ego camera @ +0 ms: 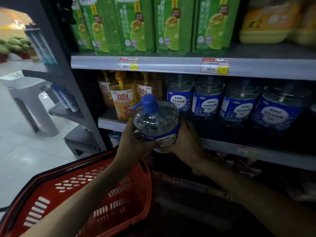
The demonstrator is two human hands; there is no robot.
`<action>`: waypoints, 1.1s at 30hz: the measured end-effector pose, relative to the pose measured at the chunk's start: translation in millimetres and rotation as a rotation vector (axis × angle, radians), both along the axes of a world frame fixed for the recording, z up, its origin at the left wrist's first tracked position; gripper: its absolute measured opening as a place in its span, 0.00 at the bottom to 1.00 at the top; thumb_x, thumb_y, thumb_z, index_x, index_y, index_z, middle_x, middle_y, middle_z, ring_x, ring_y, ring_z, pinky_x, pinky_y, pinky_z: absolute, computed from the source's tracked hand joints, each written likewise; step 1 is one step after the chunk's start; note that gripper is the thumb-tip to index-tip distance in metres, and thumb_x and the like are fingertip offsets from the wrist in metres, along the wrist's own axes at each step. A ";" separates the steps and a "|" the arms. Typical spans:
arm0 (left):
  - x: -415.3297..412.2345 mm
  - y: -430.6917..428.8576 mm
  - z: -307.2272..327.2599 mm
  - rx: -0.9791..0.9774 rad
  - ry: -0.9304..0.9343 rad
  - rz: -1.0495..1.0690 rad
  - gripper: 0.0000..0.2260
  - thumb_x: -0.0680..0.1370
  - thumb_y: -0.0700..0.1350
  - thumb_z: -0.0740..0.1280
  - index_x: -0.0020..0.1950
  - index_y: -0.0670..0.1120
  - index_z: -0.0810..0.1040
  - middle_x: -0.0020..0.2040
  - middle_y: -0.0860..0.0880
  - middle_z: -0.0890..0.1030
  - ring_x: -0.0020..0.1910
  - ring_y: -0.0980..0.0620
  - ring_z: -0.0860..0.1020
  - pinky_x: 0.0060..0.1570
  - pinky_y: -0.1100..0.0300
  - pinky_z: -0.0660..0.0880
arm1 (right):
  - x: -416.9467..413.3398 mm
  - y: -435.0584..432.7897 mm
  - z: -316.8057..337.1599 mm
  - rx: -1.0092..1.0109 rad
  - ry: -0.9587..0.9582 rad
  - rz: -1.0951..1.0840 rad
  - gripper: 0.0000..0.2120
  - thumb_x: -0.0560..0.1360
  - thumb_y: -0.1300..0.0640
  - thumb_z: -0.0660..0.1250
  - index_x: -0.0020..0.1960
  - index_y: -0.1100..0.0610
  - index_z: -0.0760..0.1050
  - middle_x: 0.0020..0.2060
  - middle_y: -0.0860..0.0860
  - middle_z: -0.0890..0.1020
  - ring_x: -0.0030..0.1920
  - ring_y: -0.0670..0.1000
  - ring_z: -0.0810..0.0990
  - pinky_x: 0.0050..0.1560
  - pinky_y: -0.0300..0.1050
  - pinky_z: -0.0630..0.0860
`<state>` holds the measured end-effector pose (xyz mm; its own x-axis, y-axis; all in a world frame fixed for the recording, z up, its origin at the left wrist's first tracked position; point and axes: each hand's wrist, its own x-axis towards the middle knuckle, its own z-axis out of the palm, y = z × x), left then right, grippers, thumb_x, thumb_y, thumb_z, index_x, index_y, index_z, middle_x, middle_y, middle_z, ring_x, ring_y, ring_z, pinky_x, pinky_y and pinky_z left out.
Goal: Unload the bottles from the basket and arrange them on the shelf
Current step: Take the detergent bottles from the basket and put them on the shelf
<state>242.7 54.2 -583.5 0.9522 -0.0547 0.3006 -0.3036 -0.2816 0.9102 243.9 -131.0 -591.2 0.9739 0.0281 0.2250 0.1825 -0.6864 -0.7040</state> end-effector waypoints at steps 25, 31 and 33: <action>119.5 -66.8 2.1 0.047 -0.009 0.000 0.38 0.62 0.38 0.84 0.69 0.43 0.72 0.61 0.55 0.81 0.60 0.57 0.81 0.55 0.54 0.83 | 109.0 -50.1 -22.1 0.242 -0.035 -0.173 0.51 0.60 0.55 0.86 0.76 0.56 0.64 0.68 0.59 0.77 0.66 0.60 0.76 0.67 0.57 0.75; 124.3 -61.7 3.0 0.056 0.026 -0.002 0.37 0.64 0.39 0.83 0.69 0.46 0.72 0.61 0.54 0.81 0.60 0.54 0.81 0.51 0.61 0.82 | 114.7 -47.7 -26.2 0.260 -0.006 -0.155 0.48 0.62 0.56 0.85 0.76 0.56 0.64 0.66 0.58 0.77 0.65 0.59 0.77 0.67 0.58 0.75; 124.1 -60.8 5.8 0.071 0.034 -0.001 0.37 0.64 0.40 0.84 0.69 0.47 0.72 0.60 0.55 0.81 0.59 0.56 0.81 0.50 0.63 0.82 | 115.0 -47.6 -25.9 0.261 0.011 -0.151 0.50 0.63 0.56 0.85 0.77 0.55 0.62 0.68 0.58 0.76 0.66 0.59 0.76 0.68 0.57 0.74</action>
<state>366.8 -6.6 -577.7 0.9618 -0.0754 0.2633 -0.2729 -0.3460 0.8977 358.9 -178.5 -617.0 0.9652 -0.1742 0.1949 0.0836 -0.5009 -0.8615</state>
